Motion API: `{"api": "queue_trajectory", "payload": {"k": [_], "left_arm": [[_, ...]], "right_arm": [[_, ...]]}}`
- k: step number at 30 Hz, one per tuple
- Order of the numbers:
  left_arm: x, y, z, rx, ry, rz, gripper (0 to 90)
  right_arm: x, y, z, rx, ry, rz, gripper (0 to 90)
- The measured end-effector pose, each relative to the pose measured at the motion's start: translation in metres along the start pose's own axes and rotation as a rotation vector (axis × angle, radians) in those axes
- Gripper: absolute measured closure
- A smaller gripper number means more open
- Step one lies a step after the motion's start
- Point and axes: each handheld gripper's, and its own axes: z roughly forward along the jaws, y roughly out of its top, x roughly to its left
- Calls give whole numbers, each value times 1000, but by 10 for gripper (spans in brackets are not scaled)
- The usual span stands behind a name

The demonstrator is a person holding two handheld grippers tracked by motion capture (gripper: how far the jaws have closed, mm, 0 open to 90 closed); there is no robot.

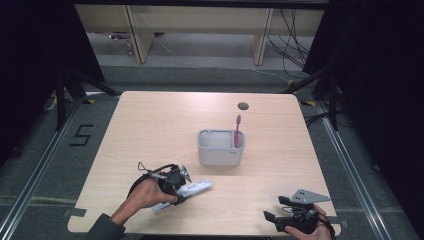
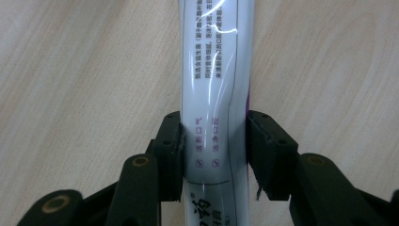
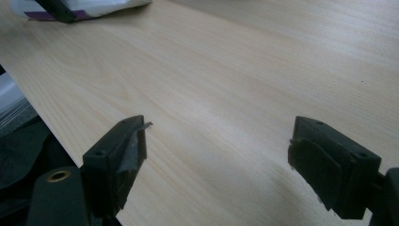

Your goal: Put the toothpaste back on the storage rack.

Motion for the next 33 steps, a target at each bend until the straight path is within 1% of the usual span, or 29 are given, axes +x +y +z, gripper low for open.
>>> {"api": "queue_trajectory", "payload": {"k": [4, 5, 6, 7, 8, 9, 10, 11, 12, 13, 14, 16, 17, 18, 19, 20, 21, 24, 25, 29, 30, 31, 32, 33], "left_arm": [[-2, 3, -1, 18, 6, 20, 602], [-1, 3, -1, 22, 4, 26, 609], [-1, 4, -1, 23, 3, 26, 614], [-1, 4, -2, 25, 1, 27, 622], [-1, 4, -3, 25, -5, 28, 633], [-2, 4, -4, 9, -13, 16, 657], [-2, 4, -5, 4, -34, 20, 699], [-4, 5, -6, 8, -38, 23, 728], [-5, 6, -5, 15, -38, 26, 732], [-5, 7, -5, 24, -36, 36, 736], [-6, 7, -4, 29, -36, 34, 738], [-6, 9, -3, 39, -39, 35, 740], [-6, 9, -3, 44, -41, 32, 740], [-6, 10, -2, 49, -41, 32, 741], [-6, 11, -2, 51, -42, 29, 741], [-6, 11, -1, 56, -46, 29, 741], [-5, 12, -1, 62, -45, 32, 740], [-6, 14, 2, 70, -45, 26, 738], [-6, 15, 3, 76, -43, 34, 737], [-7, 17, 3, 89, -34, 38, 737], [-8, 18, 3, 94, -34, 37, 738], [-8, 18, 3, 94, -34, 37, 738], [-8, 19, 4, 99, -28, 46, 738], [-8, 19, 4, 99, -28, 46, 738]], "right_arm": [[0, 0, 0, 2, 3, 3, 201], [-1, 0, 0, -2, 12, 4, 201], [1, 0, -1, 12, 5, 26, 202], [1, 0, -1, 10, 5, 25, 202], [0, 0, -1, 6, 7, 13, 204], [-1, 0, -1, 2, 13, 13, 205], [0, 0, -1, 3, 10, 19, 206], [1, -1, -1, 8, 15, 28, 206], [1, -1, -1, 8, 15, 28, 207], [-2, 0, -1, -1, 9, 0, 208], [2, -1, -2, 10, 13, 45, 208], [1, 0, -1, 2, 16, 30, 209], [-1, 0, -2, -7, 7, 3, 209], [1, 0, -2, -1, 18, 31, 210], [1, 0, -2, 2, 19, 35, 210], [2, -1, -2, 13, 20, 53, 210], [1, -1, -2, 9, 16, 43, 210], [1, -1, -2, 13, 16, 49, 210], [1, -1, -2, 13, 16, 48, 210], [1, -1, -2, 12, 22, 50, 211], [1, -1, -2, 4, 16, 36, 211], [0, -1, -2, 3, 18, 32, 211], [-1, -1, -1, -1, 14, 18, 211], [-1, -1, -1, -1, 14, 18, 211]]}}
